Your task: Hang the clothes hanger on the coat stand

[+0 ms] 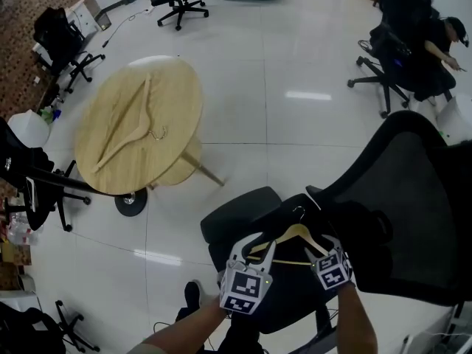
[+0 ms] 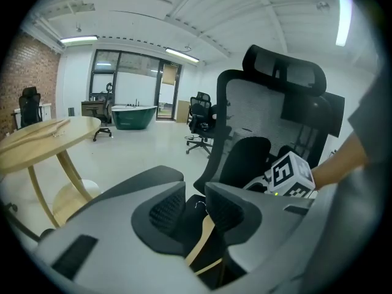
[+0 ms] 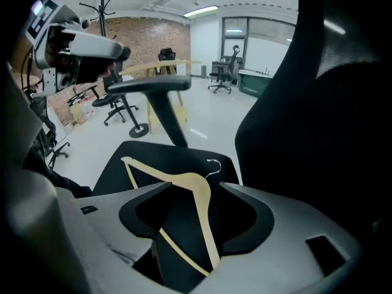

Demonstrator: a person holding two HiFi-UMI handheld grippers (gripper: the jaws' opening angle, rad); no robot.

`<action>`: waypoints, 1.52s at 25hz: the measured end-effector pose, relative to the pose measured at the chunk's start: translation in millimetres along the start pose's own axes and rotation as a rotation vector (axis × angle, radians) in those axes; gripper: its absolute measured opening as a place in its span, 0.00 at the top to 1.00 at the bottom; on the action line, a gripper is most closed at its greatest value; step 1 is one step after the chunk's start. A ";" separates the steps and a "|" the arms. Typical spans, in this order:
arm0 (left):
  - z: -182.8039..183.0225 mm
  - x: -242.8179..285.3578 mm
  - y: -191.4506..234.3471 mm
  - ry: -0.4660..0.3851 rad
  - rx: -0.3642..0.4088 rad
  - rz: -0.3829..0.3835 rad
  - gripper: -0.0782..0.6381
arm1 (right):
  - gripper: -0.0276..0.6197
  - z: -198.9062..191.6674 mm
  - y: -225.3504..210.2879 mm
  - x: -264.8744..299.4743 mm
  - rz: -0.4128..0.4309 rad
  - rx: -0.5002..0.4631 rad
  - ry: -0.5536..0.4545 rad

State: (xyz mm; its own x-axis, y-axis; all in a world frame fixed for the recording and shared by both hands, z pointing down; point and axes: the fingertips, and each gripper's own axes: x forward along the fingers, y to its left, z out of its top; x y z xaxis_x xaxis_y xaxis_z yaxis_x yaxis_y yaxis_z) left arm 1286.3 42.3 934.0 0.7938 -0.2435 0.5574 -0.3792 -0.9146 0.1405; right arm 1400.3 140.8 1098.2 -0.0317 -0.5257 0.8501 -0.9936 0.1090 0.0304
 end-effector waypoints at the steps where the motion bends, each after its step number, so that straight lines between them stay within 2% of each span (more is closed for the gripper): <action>1: -7.2 9.7 -0.2 0.009 0.003 -0.002 0.75 | 0.63 -12.8 -7.2 17.7 0.008 -0.004 0.026; 8: -51.9 53.1 4.6 0.049 -0.009 0.005 0.75 | 0.63 -72.2 -32.2 113.1 0.057 -0.058 0.184; 13: -75.7 61.4 9.4 0.085 0.018 -0.001 0.75 | 0.63 -103.9 -16.0 159.3 0.146 -0.093 0.288; 15: -80.2 62.2 14.1 0.088 0.016 0.009 0.75 | 0.68 -107.4 -18.6 167.2 0.124 -0.125 0.326; 17: -86.3 63.8 17.5 0.097 0.011 0.015 0.75 | 0.68 -110.2 -20.3 175.6 0.118 -0.118 0.330; 21: -85.6 66.8 13.6 0.085 0.013 0.018 0.75 | 0.69 -111.4 -14.7 181.9 0.172 -0.087 0.304; 23: -81.0 62.4 13.6 0.080 0.012 0.024 0.75 | 0.72 -106.8 -12.1 177.1 0.157 -0.100 0.325; 25: -78.9 53.7 14.4 0.081 0.013 0.035 0.75 | 0.80 -104.3 -10.5 167.5 0.116 -0.123 0.345; 27: -74.5 44.2 14.6 0.083 0.017 0.053 0.75 | 0.81 -104.1 -6.7 154.4 0.091 -0.114 0.341; 30: -53.9 16.2 17.9 0.080 0.022 0.085 0.76 | 0.81 -98.6 7.8 116.7 0.059 -0.049 0.314; 33: -4.3 -41.4 13.7 0.052 0.027 0.088 0.76 | 0.81 -64.9 25.1 36.2 -0.026 -0.015 0.261; 38: 86.2 -135.0 -11.4 -0.027 0.044 0.097 0.76 | 0.81 10.9 34.1 -120.8 -0.156 0.014 0.096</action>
State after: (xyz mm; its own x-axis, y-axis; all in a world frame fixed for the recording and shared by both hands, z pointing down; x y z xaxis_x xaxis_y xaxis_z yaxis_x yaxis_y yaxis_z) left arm 1224.5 57.8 786.6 0.7670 -0.3397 0.5443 -0.4342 -0.8994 0.0505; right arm 1369.1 198.8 990.8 0.1332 -0.4524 0.8818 -0.9870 0.0198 0.1592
